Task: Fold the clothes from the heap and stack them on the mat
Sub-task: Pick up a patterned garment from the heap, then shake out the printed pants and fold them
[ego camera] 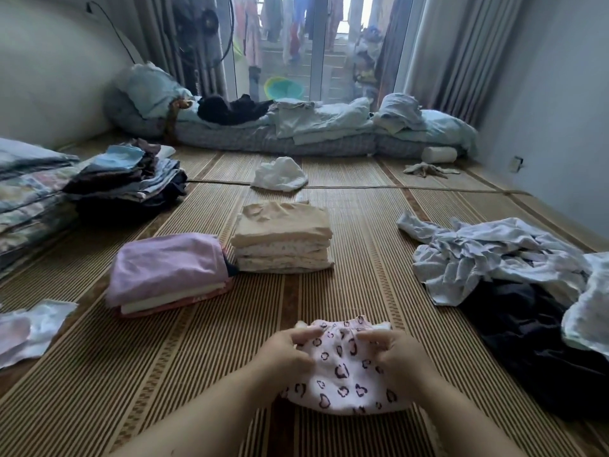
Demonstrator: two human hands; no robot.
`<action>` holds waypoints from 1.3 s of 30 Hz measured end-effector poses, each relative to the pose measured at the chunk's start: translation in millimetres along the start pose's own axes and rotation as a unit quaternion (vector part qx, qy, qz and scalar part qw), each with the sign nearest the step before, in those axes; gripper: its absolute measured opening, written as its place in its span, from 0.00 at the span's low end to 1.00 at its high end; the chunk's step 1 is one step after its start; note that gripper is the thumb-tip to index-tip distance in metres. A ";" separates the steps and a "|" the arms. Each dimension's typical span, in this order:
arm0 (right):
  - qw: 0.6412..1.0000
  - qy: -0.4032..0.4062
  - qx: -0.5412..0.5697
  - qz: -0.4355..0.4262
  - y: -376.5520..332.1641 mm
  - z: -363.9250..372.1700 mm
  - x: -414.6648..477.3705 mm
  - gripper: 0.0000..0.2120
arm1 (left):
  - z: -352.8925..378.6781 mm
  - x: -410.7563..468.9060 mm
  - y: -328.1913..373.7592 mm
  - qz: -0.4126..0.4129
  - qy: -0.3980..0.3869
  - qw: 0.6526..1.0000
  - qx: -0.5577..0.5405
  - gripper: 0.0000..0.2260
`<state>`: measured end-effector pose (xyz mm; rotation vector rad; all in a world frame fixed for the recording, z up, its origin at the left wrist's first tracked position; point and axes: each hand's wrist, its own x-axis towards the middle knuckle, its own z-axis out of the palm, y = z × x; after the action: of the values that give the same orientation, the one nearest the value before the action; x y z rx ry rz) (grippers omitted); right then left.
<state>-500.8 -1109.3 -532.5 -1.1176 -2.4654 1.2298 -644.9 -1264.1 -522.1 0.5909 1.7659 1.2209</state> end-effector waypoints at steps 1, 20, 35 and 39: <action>1.000 0.007 0.003 -0.012 -6.5 -5.0 5.0 0.20 | -5.1 1.8 6.9 0.013 -0.007 1.000 0.001 0.30; 0.989 0.078 -0.035 -0.120 -156.7 3.3 271.1 0.15 | -163.1 205.6 120.5 0.174 0.203 0.912 0.310 0.26; 0.963 0.121 -0.227 -0.077 -108.5 -35.0 135.7 0.37 | -75.2 120.5 98.0 0.185 0.158 0.860 0.448 0.36; 0.956 0.147 -0.250 -0.038 -56.9 -56.6 48.0 0.37 | 4.0 80.2 87.0 0.281 0.078 0.818 0.496 0.35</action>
<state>-540.6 -1062.9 -461.8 -1.1918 -2.6104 0.3767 -689.7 -1165.1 -475.0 1.7530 2.4185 0.5850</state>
